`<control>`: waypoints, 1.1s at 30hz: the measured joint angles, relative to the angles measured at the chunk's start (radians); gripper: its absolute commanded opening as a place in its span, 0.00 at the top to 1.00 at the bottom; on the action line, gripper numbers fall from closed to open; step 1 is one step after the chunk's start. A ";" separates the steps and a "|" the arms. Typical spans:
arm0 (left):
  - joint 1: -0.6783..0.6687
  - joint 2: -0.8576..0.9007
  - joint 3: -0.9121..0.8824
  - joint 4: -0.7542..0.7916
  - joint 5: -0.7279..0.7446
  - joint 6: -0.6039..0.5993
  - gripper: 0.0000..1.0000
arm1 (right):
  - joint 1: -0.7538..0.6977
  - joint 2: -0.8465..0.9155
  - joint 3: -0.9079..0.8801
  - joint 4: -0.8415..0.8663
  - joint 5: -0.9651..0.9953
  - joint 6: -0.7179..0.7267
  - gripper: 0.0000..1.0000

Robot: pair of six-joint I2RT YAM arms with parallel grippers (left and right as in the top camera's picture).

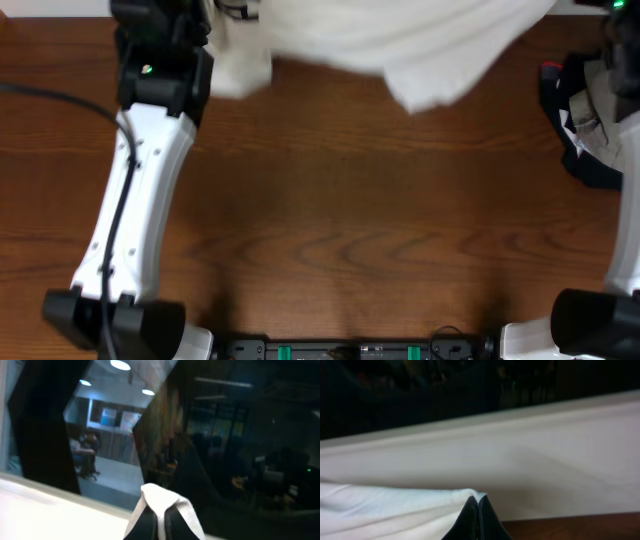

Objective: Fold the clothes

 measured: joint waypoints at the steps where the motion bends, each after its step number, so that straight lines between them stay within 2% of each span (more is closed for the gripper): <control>1: 0.000 -0.025 0.002 -0.042 -0.003 0.011 0.93 | -0.016 -0.016 0.010 -0.026 -0.017 0.000 0.99; 4: 0.000 -0.097 0.012 -0.245 -0.013 0.024 0.77 | -0.047 -0.066 0.024 -0.134 -0.053 0.002 0.99; 5: 0.000 -0.134 0.020 -0.399 -0.014 0.018 0.72 | -0.051 -0.084 0.032 -0.189 -0.065 0.003 0.99; 8: 0.000 -0.201 0.026 -0.710 -0.022 -0.018 0.72 | -0.058 -0.116 0.045 -0.382 -0.093 0.000 0.99; 12: 0.001 -0.228 0.029 -1.115 -0.004 -0.135 0.72 | -0.055 -0.113 0.024 -0.627 -0.119 -0.015 0.99; 17: 0.001 -0.175 0.014 -1.381 0.066 -0.261 0.72 | -0.045 -0.094 -0.066 -0.822 -0.138 -0.035 0.97; 18: 0.001 -0.161 0.011 -1.416 0.086 -0.277 0.72 | -0.041 -0.092 -0.079 -0.850 -0.138 -0.042 0.90; 19: 0.001 -0.146 0.011 -1.452 0.108 -0.290 0.70 | -0.037 -0.091 -0.094 -0.883 -0.139 -0.048 0.68; 20: 0.001 -0.137 0.008 -1.476 0.123 -0.299 0.62 | -0.034 -0.091 -0.105 -0.910 -0.137 -0.055 0.42; 22: 0.001 -0.123 0.005 -1.521 0.161 -0.312 0.57 | -0.033 -0.091 -0.119 -0.946 -0.124 -0.068 0.29; 23: 0.001 -0.121 0.004 -1.534 0.179 -0.323 0.51 | -0.034 -0.091 -0.129 -0.955 -0.106 -0.071 0.17; 25: 0.001 -0.120 0.004 -1.551 0.213 -0.327 0.44 | -0.033 -0.091 -0.141 -0.964 -0.075 -0.074 0.01; 28: 0.001 -0.121 0.004 -1.556 0.245 -0.335 0.39 | -0.033 -0.091 -0.150 -0.974 -0.018 -0.072 0.01; 33: -0.005 -0.121 -0.019 -1.519 0.294 -0.311 0.20 | -0.034 -0.091 -0.151 -0.960 0.043 -0.053 0.03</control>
